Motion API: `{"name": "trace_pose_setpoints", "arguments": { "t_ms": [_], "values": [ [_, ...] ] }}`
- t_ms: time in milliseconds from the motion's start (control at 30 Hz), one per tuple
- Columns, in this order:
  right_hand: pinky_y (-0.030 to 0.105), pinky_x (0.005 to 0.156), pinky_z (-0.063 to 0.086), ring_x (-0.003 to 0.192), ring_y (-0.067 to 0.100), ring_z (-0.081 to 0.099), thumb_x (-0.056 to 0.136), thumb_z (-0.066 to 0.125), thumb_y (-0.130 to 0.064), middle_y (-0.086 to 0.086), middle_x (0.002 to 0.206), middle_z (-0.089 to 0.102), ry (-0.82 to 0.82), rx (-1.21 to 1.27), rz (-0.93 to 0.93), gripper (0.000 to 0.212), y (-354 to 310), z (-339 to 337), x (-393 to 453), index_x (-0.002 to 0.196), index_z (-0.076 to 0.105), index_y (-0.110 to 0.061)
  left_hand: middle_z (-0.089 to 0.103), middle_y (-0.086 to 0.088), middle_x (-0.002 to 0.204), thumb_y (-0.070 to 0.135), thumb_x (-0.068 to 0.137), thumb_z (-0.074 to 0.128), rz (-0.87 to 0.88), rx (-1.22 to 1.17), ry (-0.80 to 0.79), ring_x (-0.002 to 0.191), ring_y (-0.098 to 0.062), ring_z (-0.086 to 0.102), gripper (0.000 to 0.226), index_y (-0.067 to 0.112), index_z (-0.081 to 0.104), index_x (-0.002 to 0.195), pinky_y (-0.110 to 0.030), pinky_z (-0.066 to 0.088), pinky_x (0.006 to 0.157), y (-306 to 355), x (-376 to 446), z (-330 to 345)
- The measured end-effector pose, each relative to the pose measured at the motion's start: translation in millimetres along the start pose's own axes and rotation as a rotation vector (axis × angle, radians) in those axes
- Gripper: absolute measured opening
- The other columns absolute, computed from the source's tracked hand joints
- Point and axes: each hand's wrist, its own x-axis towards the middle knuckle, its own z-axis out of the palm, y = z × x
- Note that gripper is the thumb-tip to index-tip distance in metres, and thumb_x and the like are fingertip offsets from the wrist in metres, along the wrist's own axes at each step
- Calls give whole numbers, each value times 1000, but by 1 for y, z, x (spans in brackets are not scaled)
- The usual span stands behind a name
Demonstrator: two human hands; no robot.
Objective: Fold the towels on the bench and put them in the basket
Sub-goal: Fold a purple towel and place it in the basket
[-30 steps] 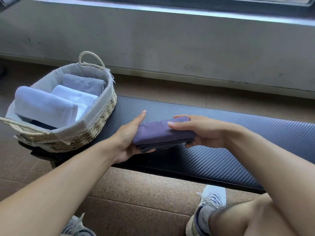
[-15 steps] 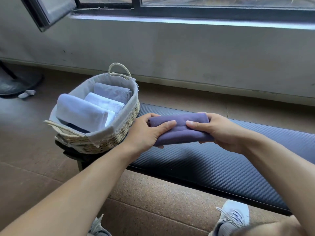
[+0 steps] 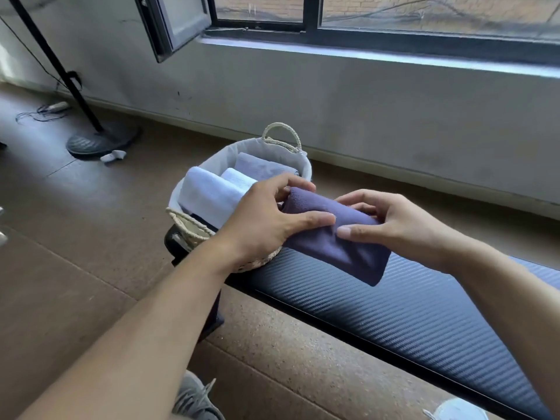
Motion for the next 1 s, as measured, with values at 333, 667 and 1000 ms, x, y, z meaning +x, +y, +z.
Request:
{"name": "trace_pose_setpoints", "arguments": {
  "t_ms": [333,667,1000],
  "values": [
    [26,78,57,86,11,74,87,79,-26,3,98,79,251,43,6,24,-30,13,87,109,74,-18,50,-6,147,28,96,52,-383,798,345,137,-30,43,44,17,48,138,-44,31,115,-18,12,-63],
    [39,99,56,105,25,72,85,78,-43,4,108,77,72,-169,139,38,-38,63,198,110,75,-15,41,-4,156,50,102,39,-479,1025,67,141,-24,40,62,12,36,151,-43,21,117,-15,18,-66],
    [34,111,33,137,28,42,101,49,-17,4,150,49,-19,-1077,-381,40,-39,87,206,140,56,-18,12,-19,167,55,102,29,-695,1246,-93,154,-32,14,84,-3,5,158,-54,-1,124,-20,29,-49]
  ]
}}
